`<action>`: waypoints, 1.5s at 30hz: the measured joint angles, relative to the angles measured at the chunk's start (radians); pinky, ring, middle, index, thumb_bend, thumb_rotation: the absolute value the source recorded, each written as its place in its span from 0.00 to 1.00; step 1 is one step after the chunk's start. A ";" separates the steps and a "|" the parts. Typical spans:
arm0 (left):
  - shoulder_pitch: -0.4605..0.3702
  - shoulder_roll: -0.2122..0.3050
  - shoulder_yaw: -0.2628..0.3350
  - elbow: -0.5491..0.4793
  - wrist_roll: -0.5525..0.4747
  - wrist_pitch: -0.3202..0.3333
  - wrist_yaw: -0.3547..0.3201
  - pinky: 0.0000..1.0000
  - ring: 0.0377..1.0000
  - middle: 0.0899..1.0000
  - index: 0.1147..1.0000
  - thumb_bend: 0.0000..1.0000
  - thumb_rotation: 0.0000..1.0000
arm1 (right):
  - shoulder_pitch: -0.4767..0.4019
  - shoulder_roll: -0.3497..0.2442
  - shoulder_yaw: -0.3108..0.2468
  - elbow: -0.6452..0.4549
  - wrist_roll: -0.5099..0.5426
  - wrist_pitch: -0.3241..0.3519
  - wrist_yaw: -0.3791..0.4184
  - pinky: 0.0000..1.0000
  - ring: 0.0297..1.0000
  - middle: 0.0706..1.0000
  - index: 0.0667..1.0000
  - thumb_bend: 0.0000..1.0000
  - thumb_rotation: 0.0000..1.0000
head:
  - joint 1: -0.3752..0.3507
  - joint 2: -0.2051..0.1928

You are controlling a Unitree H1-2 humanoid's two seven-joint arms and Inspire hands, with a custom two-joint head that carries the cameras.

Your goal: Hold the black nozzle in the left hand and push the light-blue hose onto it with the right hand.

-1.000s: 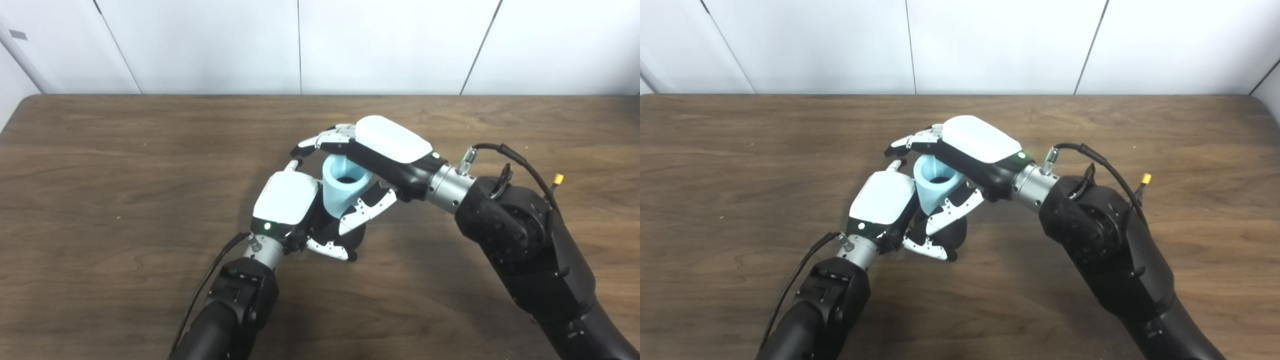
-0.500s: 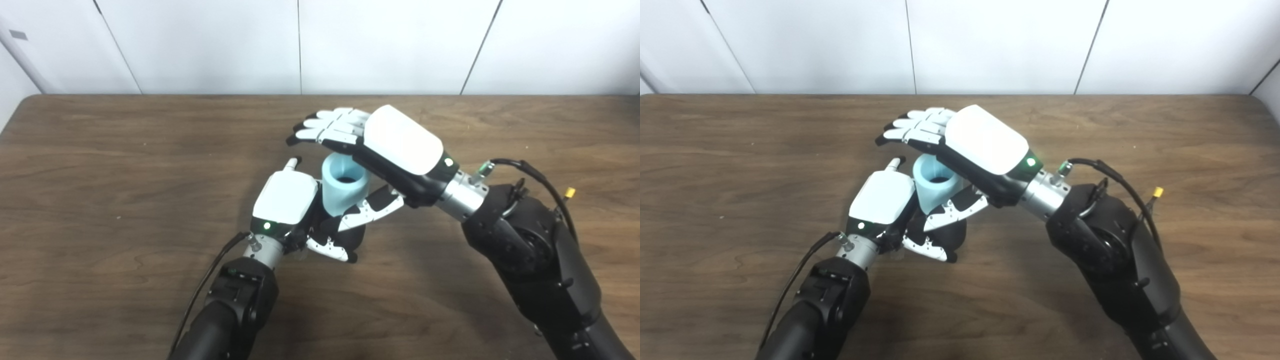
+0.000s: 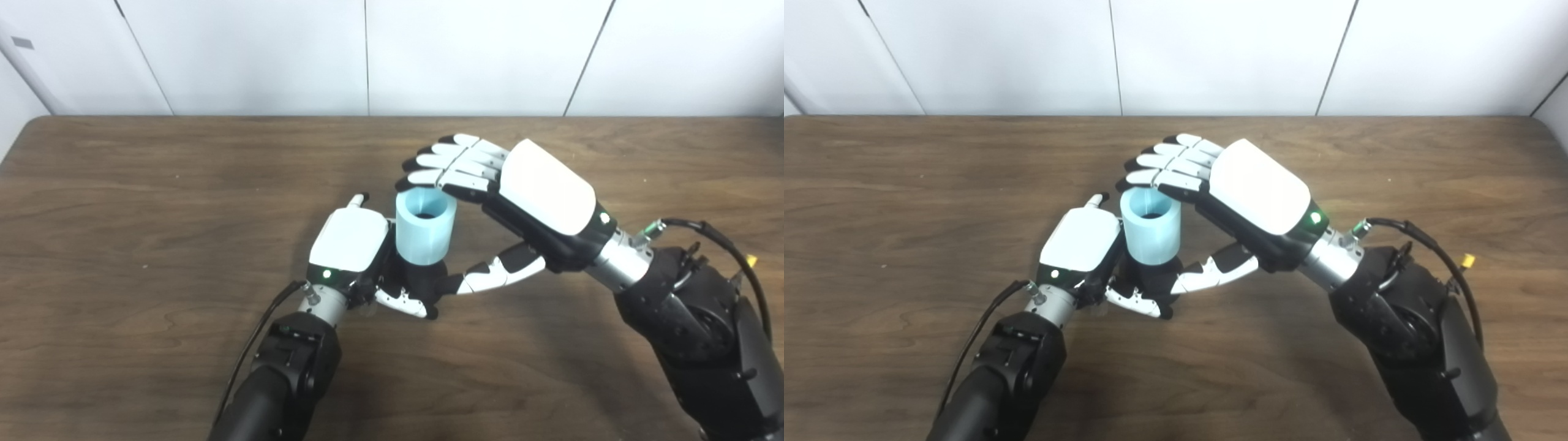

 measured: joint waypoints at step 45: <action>0.000 -0.003 0.000 -0.006 0.011 -0.002 -0.022 1.00 0.63 0.48 0.39 0.52 0.00 | 0.029 0.002 0.011 0.050 0.009 -0.063 -0.034 0.75 0.76 0.71 0.67 0.48 0.93 | 0.003 0.015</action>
